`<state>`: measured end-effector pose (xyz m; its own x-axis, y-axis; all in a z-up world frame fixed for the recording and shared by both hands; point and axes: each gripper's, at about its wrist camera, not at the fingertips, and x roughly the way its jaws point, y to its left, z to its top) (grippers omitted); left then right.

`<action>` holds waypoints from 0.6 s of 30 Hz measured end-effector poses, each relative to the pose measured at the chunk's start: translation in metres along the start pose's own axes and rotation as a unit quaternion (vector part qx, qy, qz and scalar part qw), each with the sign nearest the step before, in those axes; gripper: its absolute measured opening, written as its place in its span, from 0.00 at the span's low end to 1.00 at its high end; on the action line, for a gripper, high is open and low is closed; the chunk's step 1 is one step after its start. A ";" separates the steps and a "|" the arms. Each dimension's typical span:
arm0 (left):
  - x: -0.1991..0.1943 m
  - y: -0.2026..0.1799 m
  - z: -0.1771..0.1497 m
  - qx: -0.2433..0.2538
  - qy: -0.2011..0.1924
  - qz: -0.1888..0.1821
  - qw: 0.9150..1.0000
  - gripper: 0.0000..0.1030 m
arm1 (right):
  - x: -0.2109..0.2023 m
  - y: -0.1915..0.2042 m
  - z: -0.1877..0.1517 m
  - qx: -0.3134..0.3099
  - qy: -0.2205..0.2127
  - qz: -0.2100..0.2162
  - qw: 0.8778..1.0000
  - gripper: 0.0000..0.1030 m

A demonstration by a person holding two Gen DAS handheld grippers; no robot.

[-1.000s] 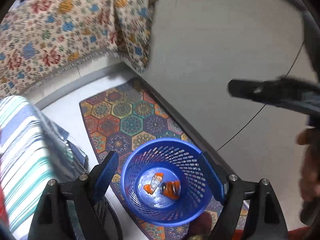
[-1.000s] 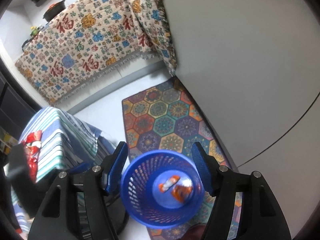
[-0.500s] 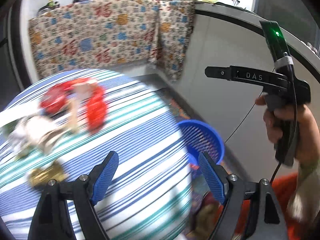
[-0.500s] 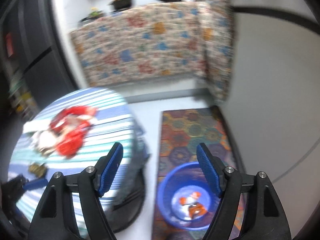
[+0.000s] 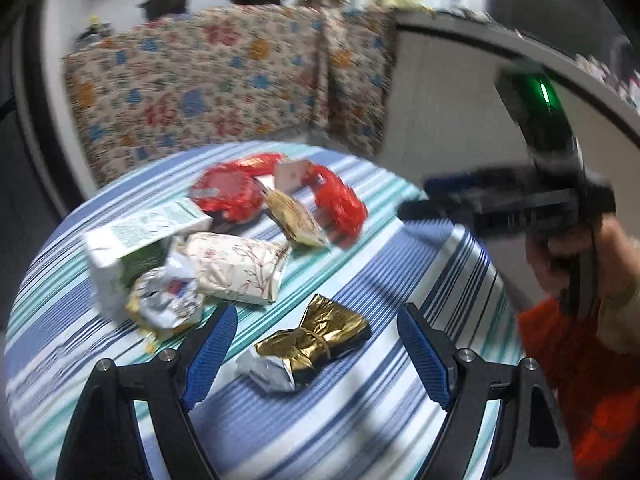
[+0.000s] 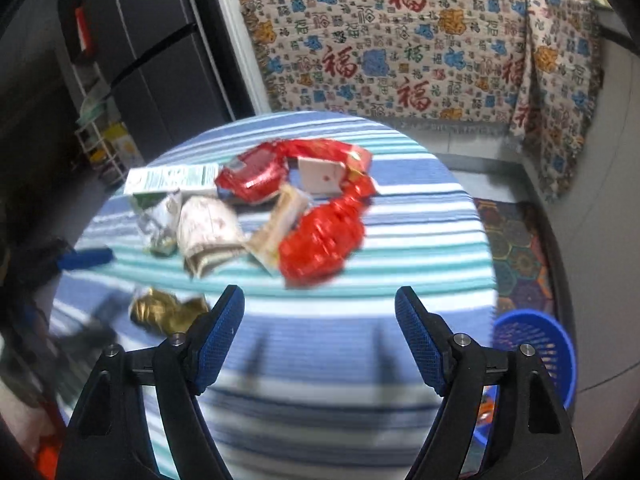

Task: Collect trash
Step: 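Return to table, grasp gold foil wrapper with left tool while right grasps red bag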

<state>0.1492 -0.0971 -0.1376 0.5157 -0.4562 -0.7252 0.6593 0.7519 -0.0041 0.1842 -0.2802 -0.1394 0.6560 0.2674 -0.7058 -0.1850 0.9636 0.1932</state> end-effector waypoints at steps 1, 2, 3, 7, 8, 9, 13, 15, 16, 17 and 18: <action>0.008 0.000 -0.002 0.011 0.006 -0.008 1.000 0.81 | 0.004 0.001 0.002 0.004 0.000 0.000 1.000 0.78; 0.015 -0.001 -0.005 0.020 0.012 -0.019 1.000 0.81 | 0.010 0.002 0.006 0.010 0.000 0.002 1.000 0.78; 0.020 -0.001 -0.007 0.029 0.017 -0.028 0.999 0.81 | 0.014 0.004 0.009 0.011 0.002 0.004 1.000 0.78; 0.034 -0.005 -0.018 0.056 0.025 -0.047 0.997 0.81 | 0.038 0.013 0.019 -0.001 0.015 0.000 1.000 0.78; 0.036 -0.004 -0.021 0.058 0.024 -0.050 0.997 0.81 | 0.043 0.013 0.019 -0.002 0.019 -0.004 1.000 0.77; 0.037 -0.003 -0.023 0.060 0.024 -0.050 0.997 0.81 | 0.049 0.013 0.020 -0.002 0.026 -0.009 1.000 0.72; 0.037 -0.003 -0.024 0.068 0.019 -0.045 0.997 0.81 | 0.063 0.005 0.020 -0.011 0.056 -0.023 0.998 0.41; 0.032 -0.005 -0.025 0.069 0.010 -0.030 0.997 0.81 | 0.058 0.000 0.018 -0.014 0.059 -0.021 0.998 0.32; 0.031 -0.005 -0.025 0.065 0.009 -0.023 0.998 0.76 | 0.054 -0.003 0.017 -0.017 0.061 -0.017 0.998 0.30; 0.030 -0.005 -0.026 0.057 0.011 -0.017 0.998 0.67 | 0.051 -0.004 0.016 -0.020 0.062 -0.016 0.998 0.29; 0.029 -0.005 -0.026 0.049 0.015 -0.012 0.999 0.64 | 0.047 -0.007 0.015 -0.025 0.063 -0.015 0.998 0.29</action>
<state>0.1465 -0.1018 -0.1766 0.4836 -0.4586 -0.7456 0.7225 0.6899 0.0443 0.2269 -0.2742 -0.1634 0.5654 0.2326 -0.7913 -0.2052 0.9689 0.1382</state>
